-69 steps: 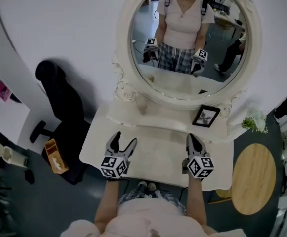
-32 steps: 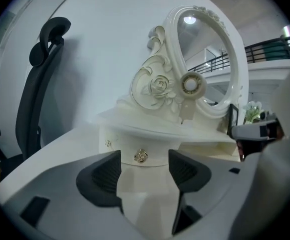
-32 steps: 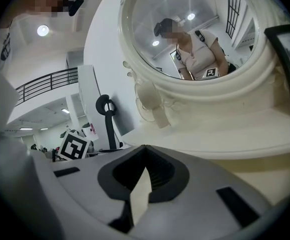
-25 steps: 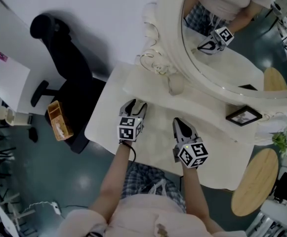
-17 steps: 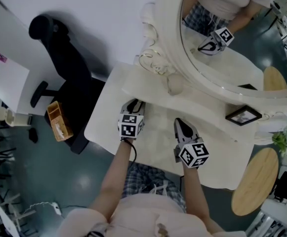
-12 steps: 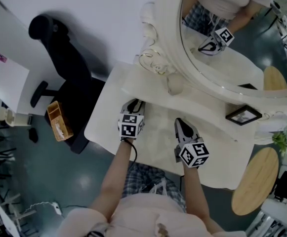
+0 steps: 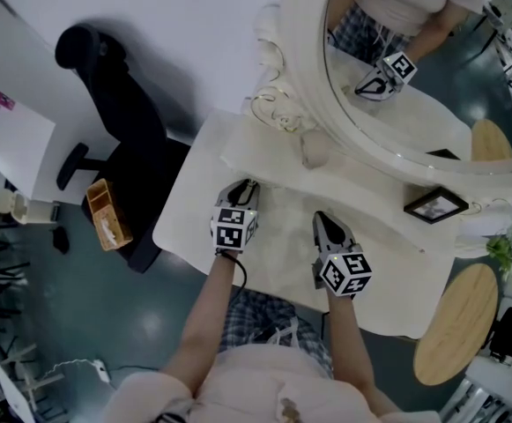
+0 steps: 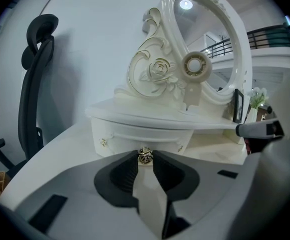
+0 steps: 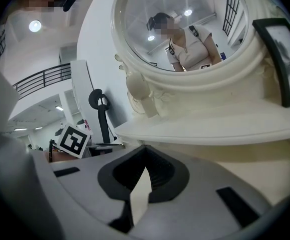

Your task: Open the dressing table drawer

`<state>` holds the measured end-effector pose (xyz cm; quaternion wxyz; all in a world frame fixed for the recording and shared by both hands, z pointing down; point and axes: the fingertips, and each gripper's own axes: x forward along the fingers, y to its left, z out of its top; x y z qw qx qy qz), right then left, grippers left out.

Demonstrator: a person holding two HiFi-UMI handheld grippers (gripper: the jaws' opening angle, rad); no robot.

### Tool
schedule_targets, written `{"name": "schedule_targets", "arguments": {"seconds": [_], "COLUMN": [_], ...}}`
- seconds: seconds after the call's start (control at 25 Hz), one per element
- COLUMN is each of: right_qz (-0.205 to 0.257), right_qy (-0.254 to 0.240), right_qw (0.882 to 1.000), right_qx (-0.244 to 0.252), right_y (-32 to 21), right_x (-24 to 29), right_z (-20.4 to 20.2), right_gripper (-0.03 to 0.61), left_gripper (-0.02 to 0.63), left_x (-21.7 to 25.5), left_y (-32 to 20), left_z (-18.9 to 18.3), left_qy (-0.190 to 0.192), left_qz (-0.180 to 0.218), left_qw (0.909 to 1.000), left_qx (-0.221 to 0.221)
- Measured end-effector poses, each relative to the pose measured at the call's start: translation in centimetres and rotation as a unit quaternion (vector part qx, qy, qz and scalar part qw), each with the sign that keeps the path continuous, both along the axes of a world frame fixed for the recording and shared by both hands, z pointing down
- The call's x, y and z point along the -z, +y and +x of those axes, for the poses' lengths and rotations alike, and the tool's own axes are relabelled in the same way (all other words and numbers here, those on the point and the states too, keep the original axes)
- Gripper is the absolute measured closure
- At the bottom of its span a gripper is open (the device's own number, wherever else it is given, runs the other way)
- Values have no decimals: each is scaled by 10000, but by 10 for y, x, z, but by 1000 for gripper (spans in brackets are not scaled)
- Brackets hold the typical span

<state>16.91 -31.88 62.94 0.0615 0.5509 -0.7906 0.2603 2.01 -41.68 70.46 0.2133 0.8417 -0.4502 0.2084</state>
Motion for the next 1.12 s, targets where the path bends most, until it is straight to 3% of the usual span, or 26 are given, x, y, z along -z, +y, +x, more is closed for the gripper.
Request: {"name": "schedule_targets", "arguments": {"seconds": [1.12], "right_qz": [49], "right_qy": [65], "right_qw": [10000], "right_qx": [48], "right_y": [16], "right_x": [5], "right_z": [-7], "right_gripper": [563], "left_gripper": [502], "left_x": [-2], "left_y": [55], "left_z": [-29], "left_qy": [54], "left_qz": [-117], "left_qw": [9999], "left_qx": [84]}}
